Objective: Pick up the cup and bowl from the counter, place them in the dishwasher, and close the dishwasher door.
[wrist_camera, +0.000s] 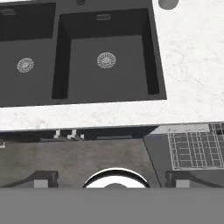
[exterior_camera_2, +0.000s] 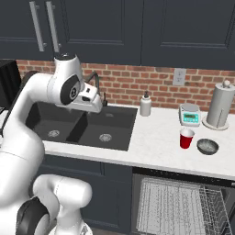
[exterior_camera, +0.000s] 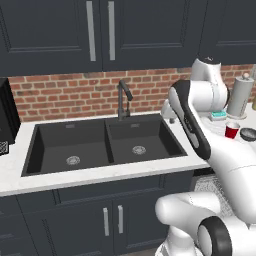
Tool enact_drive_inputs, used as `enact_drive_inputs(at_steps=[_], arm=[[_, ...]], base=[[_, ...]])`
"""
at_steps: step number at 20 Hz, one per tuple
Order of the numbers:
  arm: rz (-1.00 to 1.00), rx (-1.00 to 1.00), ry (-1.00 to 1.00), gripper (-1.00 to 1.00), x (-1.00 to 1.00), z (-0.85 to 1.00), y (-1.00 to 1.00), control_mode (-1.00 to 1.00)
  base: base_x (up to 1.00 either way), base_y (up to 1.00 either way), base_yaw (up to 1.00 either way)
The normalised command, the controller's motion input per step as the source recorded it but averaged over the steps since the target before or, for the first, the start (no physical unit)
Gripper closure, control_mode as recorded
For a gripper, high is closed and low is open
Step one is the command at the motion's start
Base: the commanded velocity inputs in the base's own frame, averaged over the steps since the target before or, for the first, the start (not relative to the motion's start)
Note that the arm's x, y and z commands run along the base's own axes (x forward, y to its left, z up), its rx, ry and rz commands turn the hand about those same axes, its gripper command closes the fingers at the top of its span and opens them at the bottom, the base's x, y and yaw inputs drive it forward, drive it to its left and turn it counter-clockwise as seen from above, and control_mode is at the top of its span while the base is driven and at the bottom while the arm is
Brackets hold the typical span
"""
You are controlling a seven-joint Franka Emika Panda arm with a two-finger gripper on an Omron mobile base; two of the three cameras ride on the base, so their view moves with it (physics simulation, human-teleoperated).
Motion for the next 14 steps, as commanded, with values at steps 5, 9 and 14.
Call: enact_drive_inputs(at_steps=[5, 9, 14], arm=[[-0.24, 0.05, -0.04, -1.0, -0.23, 0.0, -0.85, -1.0], [-0.28, 0.03, 0.0, -1.0, -0.02, 0.0, -1.0, -1.0], [-0.34, 0.04, 0.01, -1.0, 0.06, 0.0, -1.0, -1.0]], base=[[0.0, 0.0, 0.0], [0.0, 0.0, 0.0], [0.0, 0.0, 0.0]])
